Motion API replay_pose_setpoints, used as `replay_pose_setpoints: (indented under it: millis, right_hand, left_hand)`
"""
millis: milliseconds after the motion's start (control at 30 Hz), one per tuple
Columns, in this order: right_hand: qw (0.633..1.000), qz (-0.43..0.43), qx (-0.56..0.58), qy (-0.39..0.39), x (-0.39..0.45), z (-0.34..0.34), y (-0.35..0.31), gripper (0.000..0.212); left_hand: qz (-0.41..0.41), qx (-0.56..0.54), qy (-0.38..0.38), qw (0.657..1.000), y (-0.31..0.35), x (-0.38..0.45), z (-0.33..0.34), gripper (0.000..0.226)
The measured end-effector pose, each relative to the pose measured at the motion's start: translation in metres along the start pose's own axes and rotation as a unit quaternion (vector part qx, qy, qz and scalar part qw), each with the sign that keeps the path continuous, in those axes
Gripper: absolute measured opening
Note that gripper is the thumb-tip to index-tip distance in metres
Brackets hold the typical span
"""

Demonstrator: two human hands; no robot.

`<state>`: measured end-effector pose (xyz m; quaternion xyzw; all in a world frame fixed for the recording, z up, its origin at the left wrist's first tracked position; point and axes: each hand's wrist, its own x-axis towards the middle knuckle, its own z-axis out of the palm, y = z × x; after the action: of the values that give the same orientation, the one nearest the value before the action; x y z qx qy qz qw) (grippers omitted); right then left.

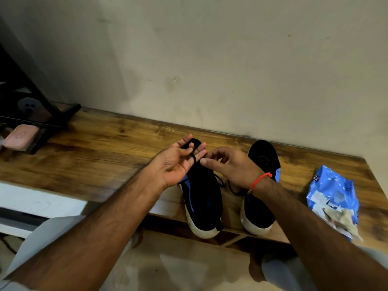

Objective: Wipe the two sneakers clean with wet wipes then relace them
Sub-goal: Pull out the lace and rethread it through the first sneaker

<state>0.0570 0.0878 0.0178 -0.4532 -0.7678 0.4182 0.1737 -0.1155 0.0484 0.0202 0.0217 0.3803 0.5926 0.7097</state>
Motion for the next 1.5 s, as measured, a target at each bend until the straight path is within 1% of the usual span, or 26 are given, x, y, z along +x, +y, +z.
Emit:
replay_pose_setpoints:
  millis: [67,133,167,200,267,333,400,433,467,533,567,600,667,700,733,833,900,967,1000,1067,1133,1200,1300,1333,1433,1500]
  right_hand:
    - [0.996,-0.035,-0.078,-0.024,-0.002,0.012,-0.001,0.033]
    - [0.989,-0.054,-0.131,-0.041,-0.002,0.025,-0.002,0.024]
    - [0.989,-0.059,-0.130,-0.041,-0.001,0.029,-0.002,0.017]
    - [0.992,-0.056,-0.107,-0.034,0.000,0.032,-0.002,0.013]
    - [1.000,-0.016,0.014,0.003,0.002,0.028,-0.005,0.017]
    - [0.988,0.039,0.143,0.053,0.002,0.017,-0.009,0.024]
    - [0.968,0.081,0.223,0.081,0.004,0.008,-0.008,0.026]
    - [0.960,0.092,0.251,0.083,0.005,0.005,-0.008,0.024]
    - [0.956,0.098,0.264,0.082,0.007,0.004,-0.007,0.022]
    - [0.954,0.102,0.266,0.090,0.008,0.006,-0.004,0.019]
    - [0.954,0.105,0.263,0.094,0.008,0.007,-0.003,0.018]
    - [0.954,0.109,0.261,0.095,0.008,0.008,-0.002,0.017]
    - [0.951,0.117,0.267,0.103,0.008,0.008,-0.002,0.016]
    - [0.947,0.124,0.272,0.113,0.008,0.008,-0.002,0.016]
    - [0.944,0.135,0.274,0.127,0.009,0.007,-0.001,0.015]
    - [0.929,0.166,0.294,0.150,0.012,0.004,0.001,0.011]
    - [0.922,0.172,0.324,0.128,0.013,0.003,0.003,0.013]
    - [0.922,0.162,0.339,0.096,0.013,0.007,0.000,0.013]
    - [0.922,0.154,0.345,0.088,0.013,0.010,-0.001,0.013]
    - [0.918,0.146,0.356,0.092,0.014,0.012,-0.004,0.012]
    - [0.908,0.153,0.372,0.116,0.016,0.009,-0.002,0.011]
    - [0.895,0.171,0.386,0.144,0.017,0.002,0.004,0.008]
    - [0.882,0.198,0.394,0.165,0.018,0.001,0.012,0.008]
    - [0.882,0.204,0.391,0.166,0.018,0.002,0.014,0.007]
    - [0.891,0.213,0.370,0.154,0.020,0.007,0.015,0.007]
    - [0.897,0.213,0.361,0.140,0.020,0.011,0.013,0.008]
  left_hand:
    - [-0.008,-0.012,0.002,1.000,-0.002,-0.001,0.002,0.032]
    - [-0.007,-0.017,0.013,1.000,-0.006,0.000,0.003,0.030]
    - [-0.001,-0.021,0.022,1.000,-0.007,0.002,0.004,0.029]
    - [0.006,-0.022,0.029,0.999,-0.008,0.003,0.004,0.027]
    - [0.023,0.013,0.039,0.999,-0.008,0.006,0.002,0.024]
    - [0.042,0.117,0.066,0.990,-0.008,0.008,-0.002,0.021]
    - [0.052,0.265,0.086,0.959,-0.008,0.007,-0.007,0.022]
    - [0.046,0.322,0.078,0.942,-0.007,0.005,-0.008,0.023]
    - [0.028,0.356,0.061,0.932,-0.006,0.002,-0.007,0.025]
    - [-0.019,0.385,0.012,0.923,-0.002,-0.004,-0.006,0.031]
    - [-0.028,0.405,-0.008,0.914,0.000,-0.006,-0.006,0.035]
    - [-0.026,0.439,-0.018,0.898,0.003,-0.009,-0.006,0.040]
    - [-0.004,0.523,-0.011,0.852,0.009,-0.013,-0.010,0.044]
    - [0.009,0.554,-0.005,0.832,0.012,-0.015,-0.013,0.041]
    - [0.022,0.570,-0.002,0.821,0.016,-0.016,-0.016,0.035]
    - [0.063,0.561,-0.003,0.825,0.023,-0.018,-0.022,0.021]
    - [0.096,0.559,-0.012,0.823,0.017,-0.018,-0.020,0.026]
    - [0.117,0.570,-0.030,0.813,0.005,-0.015,-0.018,0.032]
    - [0.120,0.576,-0.042,0.808,-0.001,-0.014,-0.016,0.030]
    - [0.121,0.585,-0.048,0.800,-0.004,-0.013,-0.015,0.015]
    - [0.116,0.583,-0.036,0.803,0.002,-0.013,-0.015,0.009]
    - [0.120,0.568,-0.008,0.814,0.014,-0.016,-0.018,0.012]
    - [0.164,0.541,0.067,0.822,0.031,-0.018,-0.028,0.011]
    - [0.183,0.517,0.083,0.832,0.034,-0.017,-0.030,0.010]
    - [0.225,0.369,0.106,0.895,0.039,-0.012,-0.030,0.005]
    - [0.233,0.262,0.109,0.930,0.038,-0.008,-0.027,0.006]
